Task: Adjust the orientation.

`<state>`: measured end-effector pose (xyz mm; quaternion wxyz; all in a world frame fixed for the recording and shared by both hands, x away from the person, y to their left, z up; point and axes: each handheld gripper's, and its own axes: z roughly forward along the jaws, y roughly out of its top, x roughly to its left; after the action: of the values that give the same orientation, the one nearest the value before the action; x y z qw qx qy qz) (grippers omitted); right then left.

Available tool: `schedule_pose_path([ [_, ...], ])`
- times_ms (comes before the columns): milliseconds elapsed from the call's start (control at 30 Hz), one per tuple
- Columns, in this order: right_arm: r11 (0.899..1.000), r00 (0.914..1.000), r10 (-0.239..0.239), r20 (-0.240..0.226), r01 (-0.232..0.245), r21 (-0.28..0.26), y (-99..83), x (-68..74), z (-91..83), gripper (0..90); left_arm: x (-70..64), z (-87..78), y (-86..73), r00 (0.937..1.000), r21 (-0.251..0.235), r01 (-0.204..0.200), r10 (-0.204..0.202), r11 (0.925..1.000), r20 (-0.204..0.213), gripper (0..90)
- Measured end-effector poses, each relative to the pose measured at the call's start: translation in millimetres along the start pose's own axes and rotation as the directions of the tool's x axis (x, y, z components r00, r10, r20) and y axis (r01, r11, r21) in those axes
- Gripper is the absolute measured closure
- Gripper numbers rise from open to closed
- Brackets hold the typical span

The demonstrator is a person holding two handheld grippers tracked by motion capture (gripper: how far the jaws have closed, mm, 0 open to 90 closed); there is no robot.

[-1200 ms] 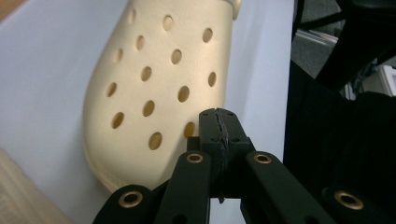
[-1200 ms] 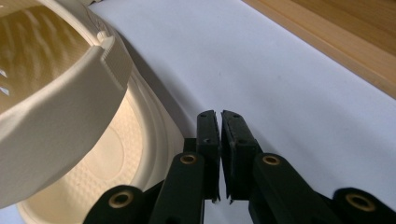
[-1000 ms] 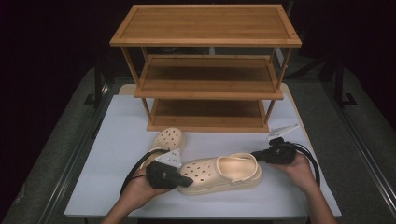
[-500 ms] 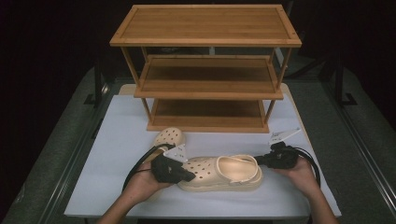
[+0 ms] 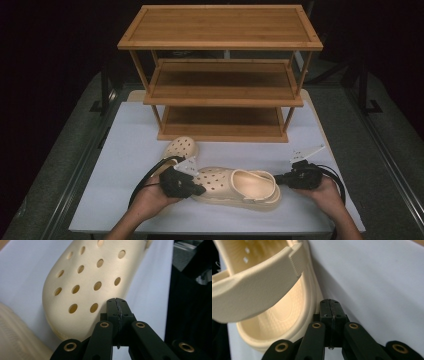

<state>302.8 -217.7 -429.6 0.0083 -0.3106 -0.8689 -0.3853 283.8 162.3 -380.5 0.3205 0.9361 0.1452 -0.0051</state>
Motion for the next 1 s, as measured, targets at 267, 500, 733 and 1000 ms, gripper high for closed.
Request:
schedule_pose_path([
  [267,1.000,0.9997,-0.018,-0.015,0.018,0.016,-3.3,9.2,-1.5,89.7,7.0,4.2,10.4,0.9996,0.017,-0.022,0.022,0.9996,-0.020,90.0],
  [500,1.000,0.9987,-0.025,-0.044,0.026,0.011,-5.4,13.6,1.6,89.7,15.1,6.5,13.4,0.9974,0.003,0.001,-0.001,1.0000,-0.072,90.0],
  [733,0.999,0.9971,-0.037,-0.067,0.037,0.007,-4.0,20.5,5.3,89.7,28.4,8.5,19.9,0.9947,0.008,0.008,-0.007,0.9999,-0.103,90.0],
  [1000,0.998,0.9932,-0.055,-0.103,0.056,0.009,0.0,29.4,13.7,89.7,39.2,10.9,25.5,0.9904,-0.007,0.038,-0.039,0.9992,-0.133,90.0],
])
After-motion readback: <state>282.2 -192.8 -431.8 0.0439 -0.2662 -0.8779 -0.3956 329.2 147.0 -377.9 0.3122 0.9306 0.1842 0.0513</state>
